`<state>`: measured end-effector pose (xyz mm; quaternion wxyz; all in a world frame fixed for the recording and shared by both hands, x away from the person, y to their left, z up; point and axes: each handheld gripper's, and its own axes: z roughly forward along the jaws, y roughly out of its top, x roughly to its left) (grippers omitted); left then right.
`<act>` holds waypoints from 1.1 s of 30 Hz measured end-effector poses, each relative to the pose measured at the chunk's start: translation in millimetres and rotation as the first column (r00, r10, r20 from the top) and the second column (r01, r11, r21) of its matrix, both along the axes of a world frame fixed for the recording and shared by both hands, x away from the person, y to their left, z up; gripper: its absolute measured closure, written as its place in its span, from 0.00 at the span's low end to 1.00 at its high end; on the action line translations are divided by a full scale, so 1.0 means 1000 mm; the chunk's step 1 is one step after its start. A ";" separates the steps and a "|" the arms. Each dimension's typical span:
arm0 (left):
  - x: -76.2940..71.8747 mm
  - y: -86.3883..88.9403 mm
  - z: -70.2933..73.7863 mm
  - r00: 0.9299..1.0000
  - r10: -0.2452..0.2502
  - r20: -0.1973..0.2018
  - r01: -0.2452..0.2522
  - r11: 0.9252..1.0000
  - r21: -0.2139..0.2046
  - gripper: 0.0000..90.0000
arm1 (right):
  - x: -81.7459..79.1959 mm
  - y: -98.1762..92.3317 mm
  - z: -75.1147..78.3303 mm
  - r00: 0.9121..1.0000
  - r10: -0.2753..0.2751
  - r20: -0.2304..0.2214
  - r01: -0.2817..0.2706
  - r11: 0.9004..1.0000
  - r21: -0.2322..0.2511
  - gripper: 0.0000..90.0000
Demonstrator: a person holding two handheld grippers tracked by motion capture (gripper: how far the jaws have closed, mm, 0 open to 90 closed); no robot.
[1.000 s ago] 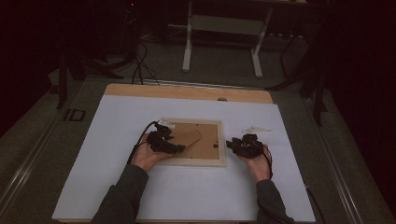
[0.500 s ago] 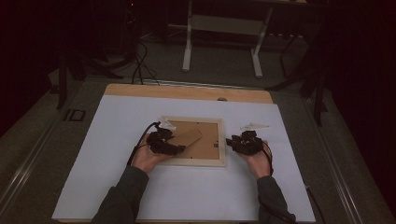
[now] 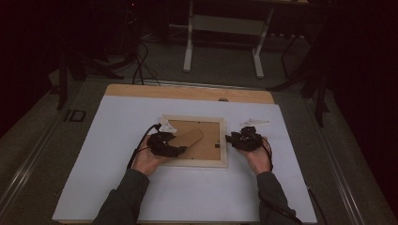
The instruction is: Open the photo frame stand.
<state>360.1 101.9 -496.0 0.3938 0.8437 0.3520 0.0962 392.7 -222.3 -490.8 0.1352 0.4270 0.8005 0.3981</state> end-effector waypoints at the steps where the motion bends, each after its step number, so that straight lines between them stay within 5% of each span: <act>1: 0.000 0.000 0.000 1.000 -0.001 0.004 0.001 1.000 -0.002 0.46 | 0.001 0.001 0.001 1.000 0.004 0.002 -0.004 1.000 -0.001 0.68; 7: -0.004 0.000 0.000 1.000 -0.001 0.028 0.001 1.000 -0.001 0.46 | 0.005 0.002 0.006 1.000 0.025 -0.011 -0.025 1.000 0.018 0.65; 33: -0.022 -0.005 0.004 0.987 0.004 0.161 -0.010 0.999 0.031 0.45 | 0.019 0.004 0.015 0.999 0.036 -0.038 -0.037 0.999 -0.031 0.50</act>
